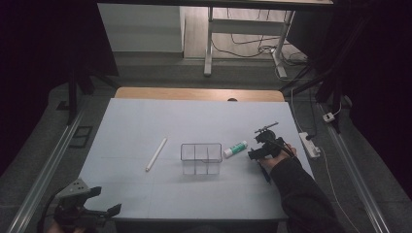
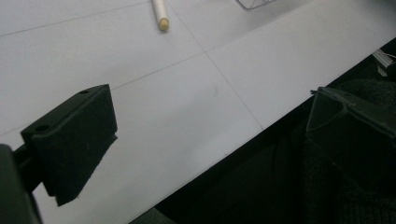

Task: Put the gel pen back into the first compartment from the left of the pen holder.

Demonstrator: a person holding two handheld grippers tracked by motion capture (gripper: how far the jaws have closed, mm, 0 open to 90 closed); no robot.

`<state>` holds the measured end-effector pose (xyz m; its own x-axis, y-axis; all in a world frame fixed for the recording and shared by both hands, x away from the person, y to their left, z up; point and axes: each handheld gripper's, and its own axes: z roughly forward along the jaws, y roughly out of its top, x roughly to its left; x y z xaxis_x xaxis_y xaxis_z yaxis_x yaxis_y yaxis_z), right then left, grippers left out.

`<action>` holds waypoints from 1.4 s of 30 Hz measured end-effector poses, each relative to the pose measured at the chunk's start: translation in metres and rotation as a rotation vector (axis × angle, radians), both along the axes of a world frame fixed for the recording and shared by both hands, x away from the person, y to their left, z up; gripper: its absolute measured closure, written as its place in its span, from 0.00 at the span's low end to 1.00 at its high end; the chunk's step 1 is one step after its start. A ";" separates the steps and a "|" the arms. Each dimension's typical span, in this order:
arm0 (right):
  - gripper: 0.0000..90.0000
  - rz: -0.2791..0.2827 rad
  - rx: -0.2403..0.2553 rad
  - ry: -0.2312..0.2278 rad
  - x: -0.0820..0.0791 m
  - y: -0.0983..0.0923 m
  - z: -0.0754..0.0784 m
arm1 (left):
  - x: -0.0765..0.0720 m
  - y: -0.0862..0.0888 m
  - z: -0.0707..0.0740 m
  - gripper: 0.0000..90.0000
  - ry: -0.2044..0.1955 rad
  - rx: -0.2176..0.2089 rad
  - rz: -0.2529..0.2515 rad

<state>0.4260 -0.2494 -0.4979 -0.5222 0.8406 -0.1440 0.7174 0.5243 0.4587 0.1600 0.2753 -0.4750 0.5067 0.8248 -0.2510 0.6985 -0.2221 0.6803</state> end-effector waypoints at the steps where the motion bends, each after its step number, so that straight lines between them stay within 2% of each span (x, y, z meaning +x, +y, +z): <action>1: 0.19 -0.002 0.003 0.007 0.000 0.000 0.000 | 0.000 0.000 0.000 0.02 0.000 0.000 0.000; 4: 0.33 0.003 0.010 0.012 -0.001 0.000 0.001 | 0.000 0.000 0.000 0.02 -0.001 0.002 -0.001; 8: 0.54 0.017 0.017 0.055 -0.001 0.001 0.002 | 0.000 -0.001 0.000 0.02 -0.001 0.004 -0.001; 13: 0.72 0.023 0.022 0.083 -0.001 0.004 0.003 | 0.000 -0.001 0.000 0.02 -0.001 0.005 -0.002; 16: 0.82 0.014 0.042 0.106 -0.001 0.005 0.003 | 0.000 -0.001 0.000 0.02 -0.002 0.006 -0.002; 21: 0.88 -0.027 0.063 0.118 0.000 0.005 0.003 | 0.000 -0.001 0.000 0.03 -0.002 0.007 -0.003; 25: 0.89 -0.044 0.076 0.126 0.000 0.004 0.003 | 0.000 -0.001 0.000 0.03 -0.002 0.008 -0.004; 36: 0.89 -0.049 0.112 0.142 0.000 0.000 0.004 | 0.000 -0.001 0.000 0.03 -0.003 0.009 -0.004; 42: 0.89 -0.040 0.138 0.113 -0.003 -0.002 0.011 | 0.000 -0.001 0.000 0.03 -0.004 0.009 -0.005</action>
